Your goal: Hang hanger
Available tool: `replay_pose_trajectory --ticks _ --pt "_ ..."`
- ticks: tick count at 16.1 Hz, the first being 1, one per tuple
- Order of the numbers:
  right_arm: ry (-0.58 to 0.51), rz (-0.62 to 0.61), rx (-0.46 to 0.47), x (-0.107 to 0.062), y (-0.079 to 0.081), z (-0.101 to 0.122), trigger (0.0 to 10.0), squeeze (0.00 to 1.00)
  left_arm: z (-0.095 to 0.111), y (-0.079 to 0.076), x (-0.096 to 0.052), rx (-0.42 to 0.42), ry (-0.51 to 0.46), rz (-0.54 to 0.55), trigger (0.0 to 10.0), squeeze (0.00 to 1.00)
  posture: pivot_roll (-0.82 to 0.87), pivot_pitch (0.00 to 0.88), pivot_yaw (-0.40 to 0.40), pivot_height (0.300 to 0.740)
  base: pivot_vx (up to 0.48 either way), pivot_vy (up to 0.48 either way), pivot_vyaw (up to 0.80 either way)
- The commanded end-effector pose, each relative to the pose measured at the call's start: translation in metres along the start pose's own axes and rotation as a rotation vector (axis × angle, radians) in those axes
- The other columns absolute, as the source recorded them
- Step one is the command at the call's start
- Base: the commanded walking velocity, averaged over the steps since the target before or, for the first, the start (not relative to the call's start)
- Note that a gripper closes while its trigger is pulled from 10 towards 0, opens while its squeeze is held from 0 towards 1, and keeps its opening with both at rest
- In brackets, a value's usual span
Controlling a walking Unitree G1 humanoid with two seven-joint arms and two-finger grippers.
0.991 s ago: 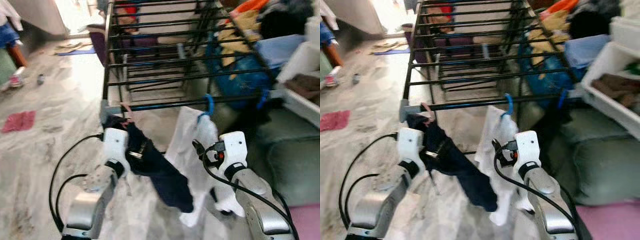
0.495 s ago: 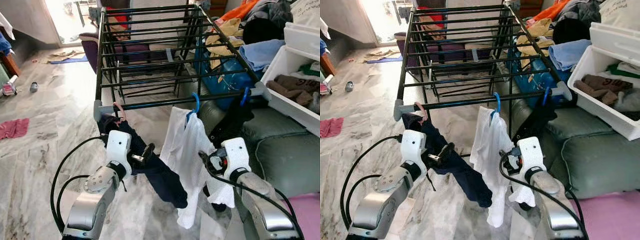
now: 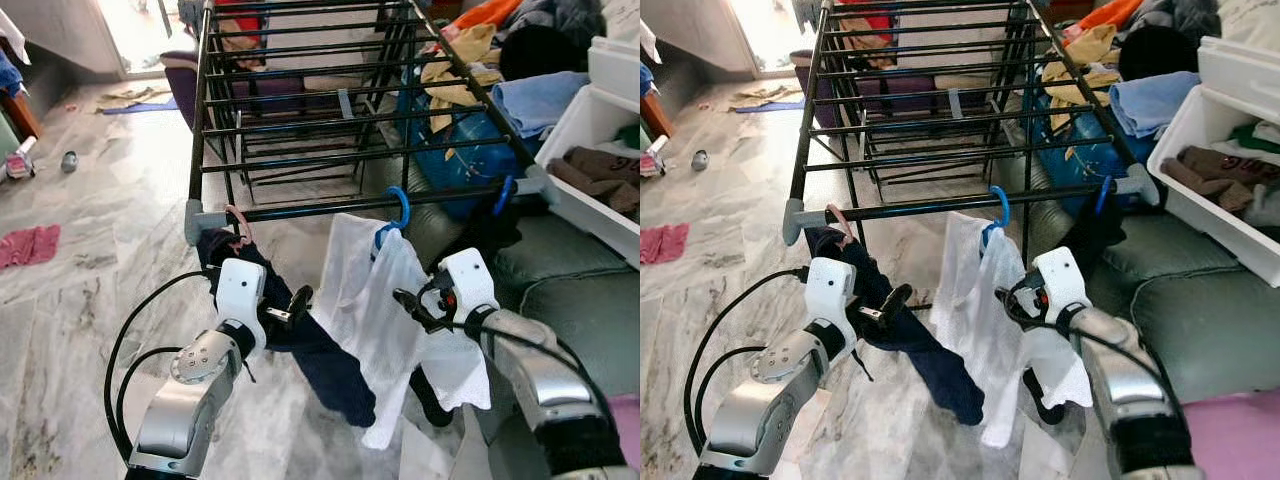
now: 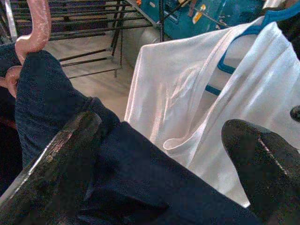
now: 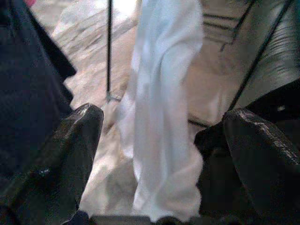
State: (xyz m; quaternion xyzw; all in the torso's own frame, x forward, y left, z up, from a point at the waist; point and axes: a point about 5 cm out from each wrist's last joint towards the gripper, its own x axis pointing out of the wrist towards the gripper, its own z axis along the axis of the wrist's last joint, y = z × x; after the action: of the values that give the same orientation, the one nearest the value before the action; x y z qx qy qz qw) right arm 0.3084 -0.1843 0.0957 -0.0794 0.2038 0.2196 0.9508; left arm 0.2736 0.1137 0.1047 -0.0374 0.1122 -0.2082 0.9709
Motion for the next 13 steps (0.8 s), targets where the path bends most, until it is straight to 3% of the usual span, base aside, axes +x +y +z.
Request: replay_pose_trajectory --ticks 1,6,7,12,13 --pt "0.027 0.034 0.005 0.002 0.000 -0.002 10.0 0.00 0.000 0.002 0.000 0.012 0.009 0.016 10.0 0.00 -0.06 0.066 0.004 0.740 0.000 0.000 0.00" --pt "0.095 0.149 -0.026 0.002 -0.008 -0.004 10.0 0.00 -0.003 0.000 0.001 0.021 0.032 0.018 10.0 0.00 -0.06 0.074 -0.001 0.740 0.000 0.000 0.00" --pt "0.106 0.122 -0.066 0.001 -0.015 -0.004 10.0 0.00 -0.003 0.002 0.001 0.021 0.036 0.027 10.0 0.00 -0.06 0.074 -0.001 0.740 0.000 0.000 0.00" --pt "0.074 0.083 -0.096 0.002 -0.031 0.008 10.0 0.00 -0.006 0.000 0.000 0.019 0.049 0.025 10.0 0.00 -0.06 0.083 -0.003 0.740 0.000 0.000 0.00" --pt "0.070 0.075 -0.096 0.001 -0.038 0.011 9.5 0.00 -0.006 0.000 0.001 0.020 0.050 0.023 10.0 0.00 -0.06 0.083 -0.002 0.740 0.000 0.000 0.00"
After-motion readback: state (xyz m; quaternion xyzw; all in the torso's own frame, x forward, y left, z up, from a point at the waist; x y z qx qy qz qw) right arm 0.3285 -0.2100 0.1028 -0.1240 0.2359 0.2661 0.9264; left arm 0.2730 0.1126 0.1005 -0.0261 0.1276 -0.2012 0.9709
